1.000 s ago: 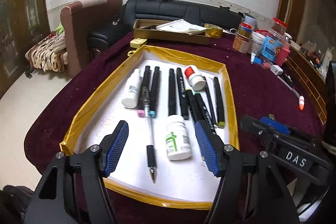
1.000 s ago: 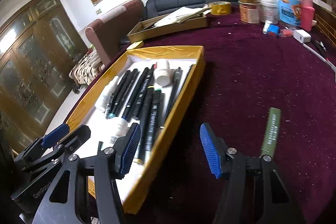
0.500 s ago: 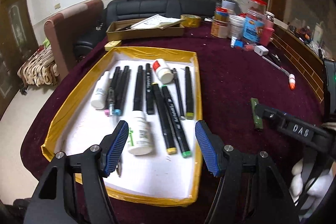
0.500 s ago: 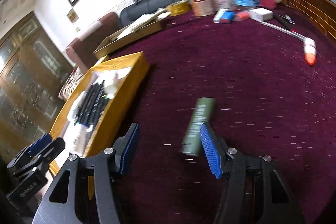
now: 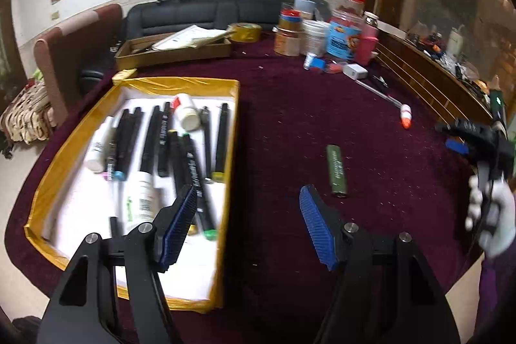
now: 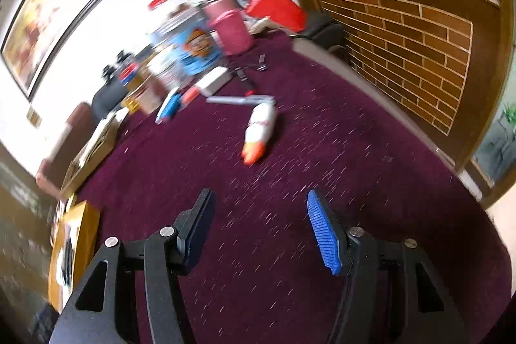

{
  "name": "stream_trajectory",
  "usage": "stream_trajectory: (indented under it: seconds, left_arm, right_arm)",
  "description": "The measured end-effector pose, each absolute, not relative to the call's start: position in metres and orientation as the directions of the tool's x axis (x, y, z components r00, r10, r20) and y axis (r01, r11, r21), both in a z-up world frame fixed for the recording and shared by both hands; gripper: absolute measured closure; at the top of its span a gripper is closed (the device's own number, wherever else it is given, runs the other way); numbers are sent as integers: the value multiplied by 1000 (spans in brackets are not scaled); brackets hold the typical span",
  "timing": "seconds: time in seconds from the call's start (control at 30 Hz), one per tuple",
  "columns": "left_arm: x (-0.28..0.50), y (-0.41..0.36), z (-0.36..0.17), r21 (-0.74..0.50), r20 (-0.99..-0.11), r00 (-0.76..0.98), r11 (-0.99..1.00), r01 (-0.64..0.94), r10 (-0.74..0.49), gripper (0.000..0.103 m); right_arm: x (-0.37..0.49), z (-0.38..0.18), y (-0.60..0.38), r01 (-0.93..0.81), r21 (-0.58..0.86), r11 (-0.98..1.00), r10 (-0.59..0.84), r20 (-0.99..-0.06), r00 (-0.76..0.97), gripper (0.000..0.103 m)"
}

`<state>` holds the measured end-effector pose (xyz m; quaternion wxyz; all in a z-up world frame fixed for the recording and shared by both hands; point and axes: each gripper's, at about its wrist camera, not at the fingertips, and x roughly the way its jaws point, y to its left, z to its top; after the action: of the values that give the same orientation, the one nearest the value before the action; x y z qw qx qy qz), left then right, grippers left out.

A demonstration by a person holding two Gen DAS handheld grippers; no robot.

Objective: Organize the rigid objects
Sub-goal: 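Move both grippers out of the box toward the remaining table items, then grasp the green tube with the left gripper while the right grasps the orange-capped white bottle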

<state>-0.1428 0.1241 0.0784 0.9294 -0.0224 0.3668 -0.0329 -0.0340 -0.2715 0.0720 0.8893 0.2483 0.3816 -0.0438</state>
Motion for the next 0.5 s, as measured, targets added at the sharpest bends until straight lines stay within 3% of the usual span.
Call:
stream_trajectory:
  seconds: [0.5]
  left_arm:
    - [-124,82,65,-153,-759,617,978,142,-208,38]
  right_arm:
    - [58,41,-275,355,453,818,114,-732,671,49]
